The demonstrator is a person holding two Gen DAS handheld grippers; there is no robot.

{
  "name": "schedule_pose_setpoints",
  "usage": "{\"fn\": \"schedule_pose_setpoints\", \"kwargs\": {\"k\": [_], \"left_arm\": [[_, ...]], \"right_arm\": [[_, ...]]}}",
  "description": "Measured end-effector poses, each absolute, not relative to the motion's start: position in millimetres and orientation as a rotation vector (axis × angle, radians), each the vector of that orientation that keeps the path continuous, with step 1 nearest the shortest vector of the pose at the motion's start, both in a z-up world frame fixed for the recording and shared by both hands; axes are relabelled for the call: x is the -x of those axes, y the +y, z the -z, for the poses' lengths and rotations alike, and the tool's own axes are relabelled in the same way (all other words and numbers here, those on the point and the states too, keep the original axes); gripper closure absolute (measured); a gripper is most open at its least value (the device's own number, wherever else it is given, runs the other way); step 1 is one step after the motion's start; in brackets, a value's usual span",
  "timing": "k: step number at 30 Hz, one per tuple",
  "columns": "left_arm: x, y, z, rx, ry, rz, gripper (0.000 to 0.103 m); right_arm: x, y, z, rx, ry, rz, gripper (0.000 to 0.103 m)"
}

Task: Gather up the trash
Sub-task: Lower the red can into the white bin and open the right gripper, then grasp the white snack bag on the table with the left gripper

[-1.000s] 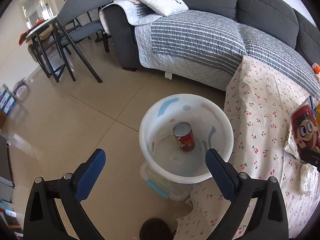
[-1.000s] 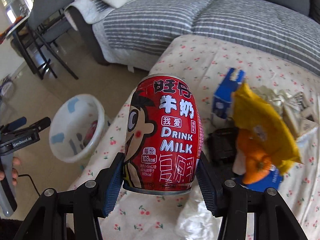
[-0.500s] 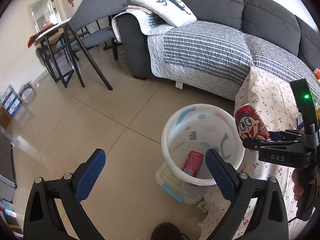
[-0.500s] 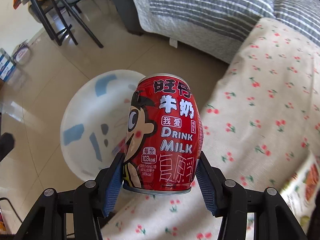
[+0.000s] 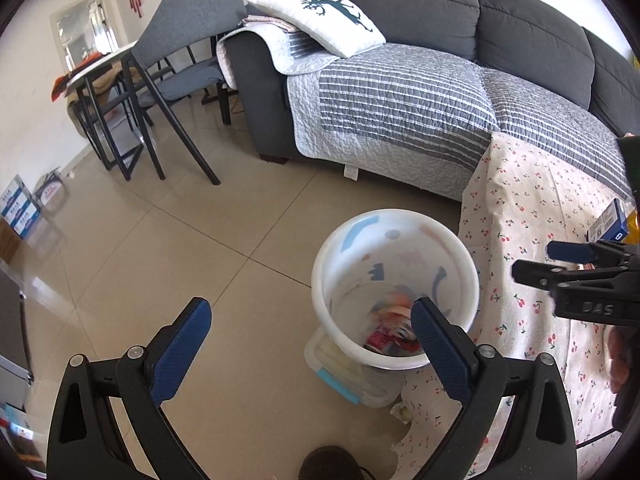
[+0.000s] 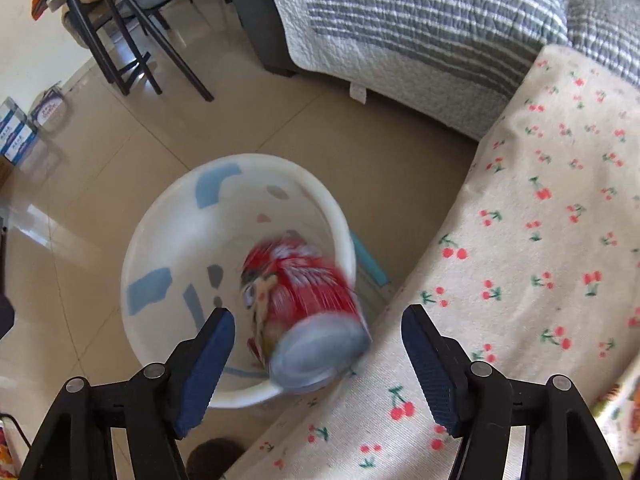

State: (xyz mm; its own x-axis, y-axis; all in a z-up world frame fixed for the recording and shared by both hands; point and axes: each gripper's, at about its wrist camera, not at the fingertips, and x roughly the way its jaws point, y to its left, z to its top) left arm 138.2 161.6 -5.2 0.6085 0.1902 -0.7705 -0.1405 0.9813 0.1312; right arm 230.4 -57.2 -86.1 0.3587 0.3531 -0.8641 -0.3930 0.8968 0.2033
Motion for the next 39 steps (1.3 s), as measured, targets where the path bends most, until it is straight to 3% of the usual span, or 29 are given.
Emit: {"fn": "schedule_pose_setpoints", "kwargs": {"k": [19,39], "left_arm": [[-140.3,63.1,-0.6,-0.106,0.927,0.012,0.002],[-188.7,-101.6,50.7,-0.141,1.114,0.351,0.003]], "right_arm": [[-144.6,-219.0,-6.0,0.012,0.964,-0.261,0.014],[-88.7,-398.5,20.1,-0.177,1.072,0.041,0.011]]}}
